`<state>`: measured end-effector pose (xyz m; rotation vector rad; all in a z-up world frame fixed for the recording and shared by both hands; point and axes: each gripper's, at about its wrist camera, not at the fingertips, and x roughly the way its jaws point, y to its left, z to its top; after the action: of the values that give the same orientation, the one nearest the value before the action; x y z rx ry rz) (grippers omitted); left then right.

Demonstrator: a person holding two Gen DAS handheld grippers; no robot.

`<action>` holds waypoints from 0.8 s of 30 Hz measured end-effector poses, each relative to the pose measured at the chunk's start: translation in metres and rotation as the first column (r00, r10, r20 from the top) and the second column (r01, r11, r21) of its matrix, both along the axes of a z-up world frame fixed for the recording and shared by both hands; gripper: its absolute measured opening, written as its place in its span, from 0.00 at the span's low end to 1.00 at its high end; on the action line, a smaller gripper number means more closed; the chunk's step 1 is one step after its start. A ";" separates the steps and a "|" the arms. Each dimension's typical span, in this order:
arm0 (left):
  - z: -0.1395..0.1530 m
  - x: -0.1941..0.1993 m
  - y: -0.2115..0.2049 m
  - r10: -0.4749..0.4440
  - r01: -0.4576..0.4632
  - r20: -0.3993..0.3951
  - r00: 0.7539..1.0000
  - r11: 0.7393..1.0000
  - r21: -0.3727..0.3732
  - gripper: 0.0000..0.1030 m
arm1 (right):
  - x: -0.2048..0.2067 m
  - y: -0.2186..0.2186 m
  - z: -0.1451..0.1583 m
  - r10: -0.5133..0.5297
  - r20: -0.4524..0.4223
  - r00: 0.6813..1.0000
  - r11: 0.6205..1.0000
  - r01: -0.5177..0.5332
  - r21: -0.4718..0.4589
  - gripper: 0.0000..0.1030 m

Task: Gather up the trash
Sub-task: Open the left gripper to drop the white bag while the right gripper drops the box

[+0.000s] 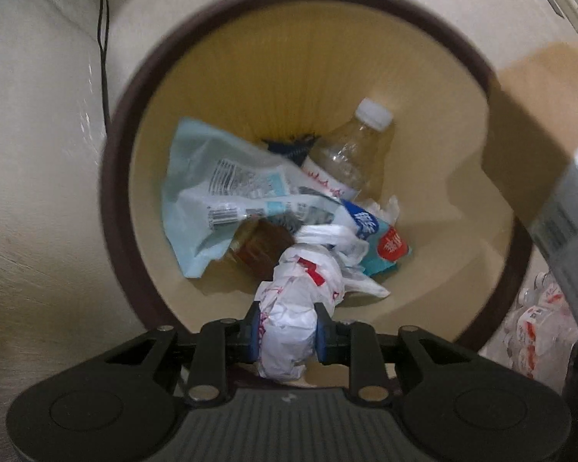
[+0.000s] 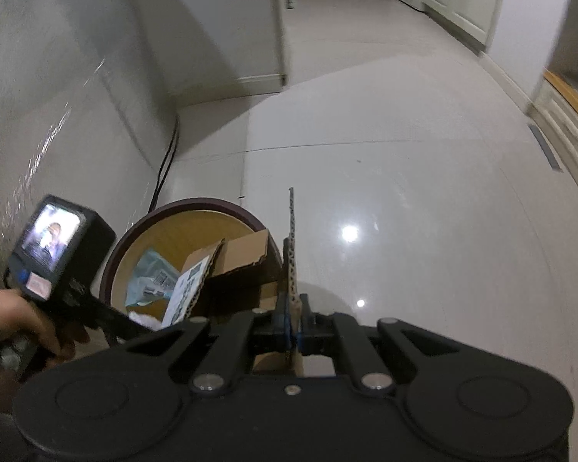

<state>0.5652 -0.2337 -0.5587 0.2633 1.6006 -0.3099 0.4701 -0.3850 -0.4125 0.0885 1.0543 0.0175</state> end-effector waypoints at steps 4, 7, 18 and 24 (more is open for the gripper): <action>-0.001 0.002 -0.002 -0.034 0.035 0.045 0.998 0.999 -0.023 0.27 | 0.032 0.017 -0.016 0.080 -0.010 0.997 0.997 -0.080 -0.015 0.03; -0.003 -0.002 0.001 -0.026 0.029 0.048 0.999 0.998 -0.060 0.27 | 0.053 0.031 -0.029 0.121 -0.028 0.992 0.992 -0.121 0.024 0.03; 0.049 -0.030 0.019 0.030 -0.014 0.087 0.996 0.984 -0.180 0.83 | 0.094 0.061 -0.098 0.170 -0.130 0.977 0.982 -0.157 0.107 0.10; 0.080 -0.042 0.026 0.053 -0.029 0.113 0.992 0.979 -0.204 0.88 | 0.078 0.049 -0.093 0.126 -0.133 0.983 0.989 -0.112 0.101 0.55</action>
<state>0.5231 -0.2076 -0.4791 0.0899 1.4439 -0.4146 0.5476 -0.3356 -0.5054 0.1122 1.1976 0.1711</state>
